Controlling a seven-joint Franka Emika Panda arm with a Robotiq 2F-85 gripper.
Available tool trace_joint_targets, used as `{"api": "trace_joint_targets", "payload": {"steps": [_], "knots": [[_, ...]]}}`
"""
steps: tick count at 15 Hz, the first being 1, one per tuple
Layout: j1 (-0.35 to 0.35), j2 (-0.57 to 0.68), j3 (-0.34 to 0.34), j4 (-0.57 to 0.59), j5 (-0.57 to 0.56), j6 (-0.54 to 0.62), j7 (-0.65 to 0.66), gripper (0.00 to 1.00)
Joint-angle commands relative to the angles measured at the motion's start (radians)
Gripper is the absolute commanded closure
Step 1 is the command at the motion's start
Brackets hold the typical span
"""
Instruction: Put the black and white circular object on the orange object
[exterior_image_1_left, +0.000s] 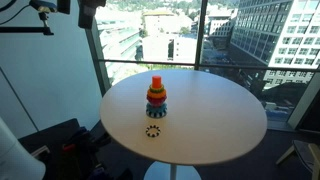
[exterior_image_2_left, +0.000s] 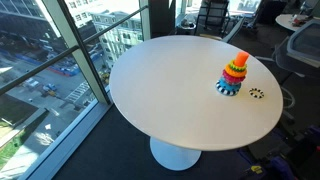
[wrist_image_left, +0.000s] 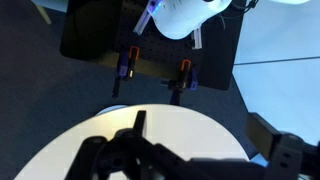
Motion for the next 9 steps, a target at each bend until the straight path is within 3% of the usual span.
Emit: {"api": "trace_joint_targets", "payload": {"steps": [1, 9], "knots": [[-0.021, 0.005, 0.015, 0.003, 0.006, -0.001, -0.01, 0.0], [-0.02, 0.011, 0.018, 0.003, 0.005, 0.005, -0.004, 0.0]]}}
